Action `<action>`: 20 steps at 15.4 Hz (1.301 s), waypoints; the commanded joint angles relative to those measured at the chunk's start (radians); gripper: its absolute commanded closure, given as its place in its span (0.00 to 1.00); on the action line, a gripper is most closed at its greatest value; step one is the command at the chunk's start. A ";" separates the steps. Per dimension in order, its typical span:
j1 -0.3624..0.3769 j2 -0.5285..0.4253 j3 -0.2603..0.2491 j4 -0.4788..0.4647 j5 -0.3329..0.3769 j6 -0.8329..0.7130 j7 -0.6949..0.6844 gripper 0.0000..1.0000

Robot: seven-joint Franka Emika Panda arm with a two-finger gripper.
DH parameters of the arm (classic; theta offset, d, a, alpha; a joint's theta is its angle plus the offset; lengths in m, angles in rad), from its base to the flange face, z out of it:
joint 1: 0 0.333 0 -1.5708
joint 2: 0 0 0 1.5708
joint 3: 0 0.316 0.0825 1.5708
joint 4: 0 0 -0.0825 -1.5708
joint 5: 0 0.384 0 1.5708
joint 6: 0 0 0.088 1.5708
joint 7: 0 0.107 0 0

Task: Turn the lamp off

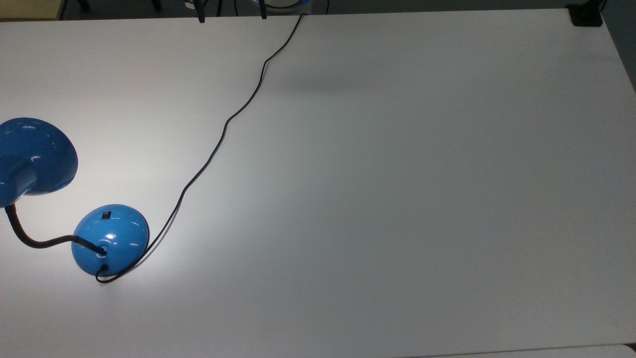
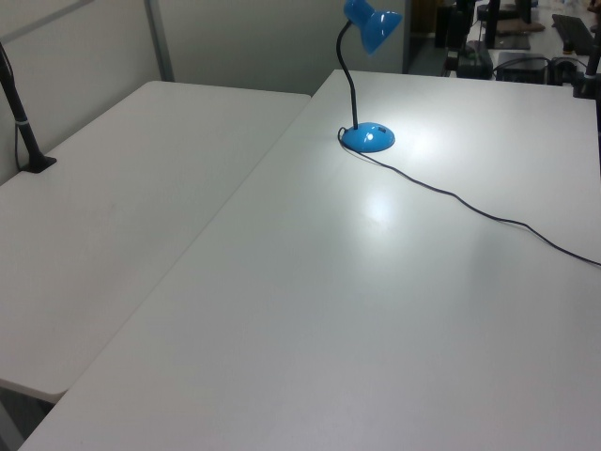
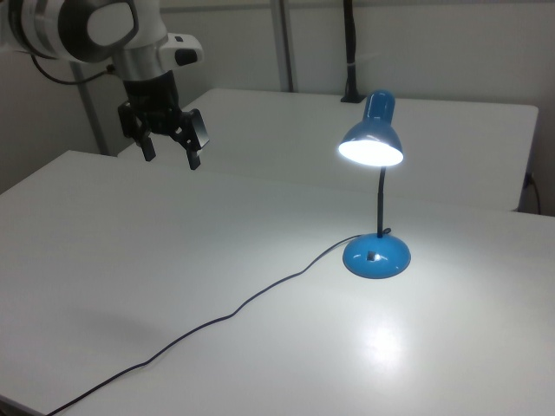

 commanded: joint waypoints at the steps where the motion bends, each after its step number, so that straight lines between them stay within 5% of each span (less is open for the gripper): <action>1: 0.012 -0.013 -0.001 -0.025 0.005 0.013 0.001 0.00; 11: 0.006 -0.016 -0.002 -0.026 0.005 0.010 -0.028 0.00; 16: -0.057 -0.002 -0.022 -0.023 -0.015 -0.013 -0.475 0.00; 20: -0.150 0.007 -0.022 -0.023 -0.066 0.009 -0.499 0.03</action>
